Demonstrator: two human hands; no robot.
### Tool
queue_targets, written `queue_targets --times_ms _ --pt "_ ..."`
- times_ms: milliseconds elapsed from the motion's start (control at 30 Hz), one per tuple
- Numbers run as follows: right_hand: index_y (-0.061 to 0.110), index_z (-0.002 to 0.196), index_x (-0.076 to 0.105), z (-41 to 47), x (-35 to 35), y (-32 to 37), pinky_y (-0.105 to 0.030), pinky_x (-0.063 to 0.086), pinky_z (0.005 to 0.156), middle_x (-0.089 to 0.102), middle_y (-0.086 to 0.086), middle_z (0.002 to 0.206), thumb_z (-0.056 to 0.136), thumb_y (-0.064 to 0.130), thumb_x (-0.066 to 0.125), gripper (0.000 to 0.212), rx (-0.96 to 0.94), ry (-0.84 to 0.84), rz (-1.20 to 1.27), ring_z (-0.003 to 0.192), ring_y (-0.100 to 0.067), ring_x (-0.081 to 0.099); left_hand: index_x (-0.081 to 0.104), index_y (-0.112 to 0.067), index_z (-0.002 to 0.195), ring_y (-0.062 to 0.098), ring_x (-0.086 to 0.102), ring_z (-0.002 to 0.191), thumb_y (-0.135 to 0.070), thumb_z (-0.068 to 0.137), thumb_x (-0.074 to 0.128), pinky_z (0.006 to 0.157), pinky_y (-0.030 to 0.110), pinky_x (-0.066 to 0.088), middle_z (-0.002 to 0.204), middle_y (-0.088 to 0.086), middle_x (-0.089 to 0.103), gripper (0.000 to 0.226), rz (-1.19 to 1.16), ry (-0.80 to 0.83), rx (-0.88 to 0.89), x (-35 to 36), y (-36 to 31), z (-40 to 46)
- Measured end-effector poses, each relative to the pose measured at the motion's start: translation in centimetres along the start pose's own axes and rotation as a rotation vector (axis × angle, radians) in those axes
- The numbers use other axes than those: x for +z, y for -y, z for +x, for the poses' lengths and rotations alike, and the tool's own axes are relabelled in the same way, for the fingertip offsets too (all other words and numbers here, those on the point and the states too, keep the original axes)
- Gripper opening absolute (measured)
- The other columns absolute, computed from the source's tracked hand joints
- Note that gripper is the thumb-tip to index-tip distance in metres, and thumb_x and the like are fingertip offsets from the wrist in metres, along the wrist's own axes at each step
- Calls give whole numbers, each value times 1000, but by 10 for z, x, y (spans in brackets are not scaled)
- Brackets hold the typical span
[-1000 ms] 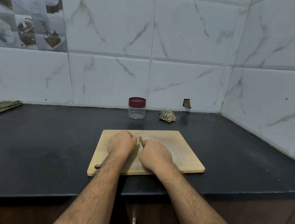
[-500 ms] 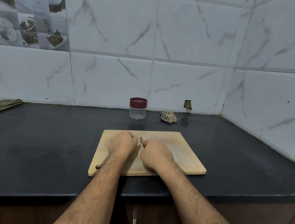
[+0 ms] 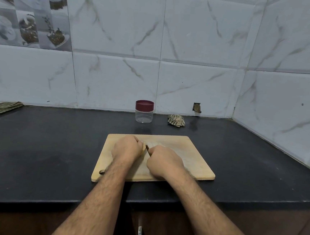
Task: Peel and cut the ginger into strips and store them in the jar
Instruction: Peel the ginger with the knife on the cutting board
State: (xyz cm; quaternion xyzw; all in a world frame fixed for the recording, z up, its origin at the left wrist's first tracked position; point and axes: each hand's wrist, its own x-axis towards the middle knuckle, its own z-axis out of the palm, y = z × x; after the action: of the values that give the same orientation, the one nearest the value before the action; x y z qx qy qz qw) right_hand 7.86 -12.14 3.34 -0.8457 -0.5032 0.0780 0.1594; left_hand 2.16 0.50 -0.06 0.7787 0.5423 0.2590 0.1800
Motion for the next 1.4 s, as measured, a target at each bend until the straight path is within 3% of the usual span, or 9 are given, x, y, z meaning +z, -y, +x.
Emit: queue_targets --times_ms 100,400,533,733,1033,1167,1400 --pt "22 104 61 -8 -2 -4 -29 38 69 61 -2 101 85 10 44 28 -1 -16 -24 87 -24 50 63 -25 74 25 63 92 -40 95 49 69 28 45 92 0 70 29 -13 21 -4 0 2 0" --pt "26 127 59 -14 -7 -17 -30 43 78 64 -2 121 88 14 42 45 68 -40 39 109 -25 58 68 -23 79 27 65 90 -36 93 49 68 29 47 90 2 71 27 -42 69 -29 -3 0 2" --pt "30 130 59 -18 -13 -20 -30 45 74 64 0 117 86 12 44 50 44 -18 80 104 -23 57 71 -20 81 26 66 87 -29 90 51 64 27 45 85 3 71 24 -39 91 -42 -8 -3 3" --pt "30 134 56 -24 -14 -22 -31 45 75 62 0 122 86 12 44 53 10 -25 126 107 -22 56 71 -23 90 23 65 91 -43 92 57 73 30 51 91 0 71 24 -63 98 -47 -8 4 5" --pt "37 140 50 -30 -16 -19 -31 45 80 60 3 131 88 12 44 58 -44 -50 148 116 -21 55 69 -24 98 23 67 91 -44 91 60 68 28 47 89 0 72 22 -135 107 -16 -10 12 1" --pt "39 141 49 -31 -12 -21 -32 46 84 61 3 130 88 14 44 59 -55 -54 161 116 -22 55 69 -27 101 23 67 91 -43 92 58 76 32 53 91 -1 72 21 -143 105 2 -6 14 4" --pt "39 139 50 -26 -8 -26 -32 44 81 62 1 128 85 13 42 60 -32 -54 142 116 -24 56 68 -20 84 19 59 79 -63 87 57 61 28 40 80 -3 66 44 187 -115 102 -13 9 -6"
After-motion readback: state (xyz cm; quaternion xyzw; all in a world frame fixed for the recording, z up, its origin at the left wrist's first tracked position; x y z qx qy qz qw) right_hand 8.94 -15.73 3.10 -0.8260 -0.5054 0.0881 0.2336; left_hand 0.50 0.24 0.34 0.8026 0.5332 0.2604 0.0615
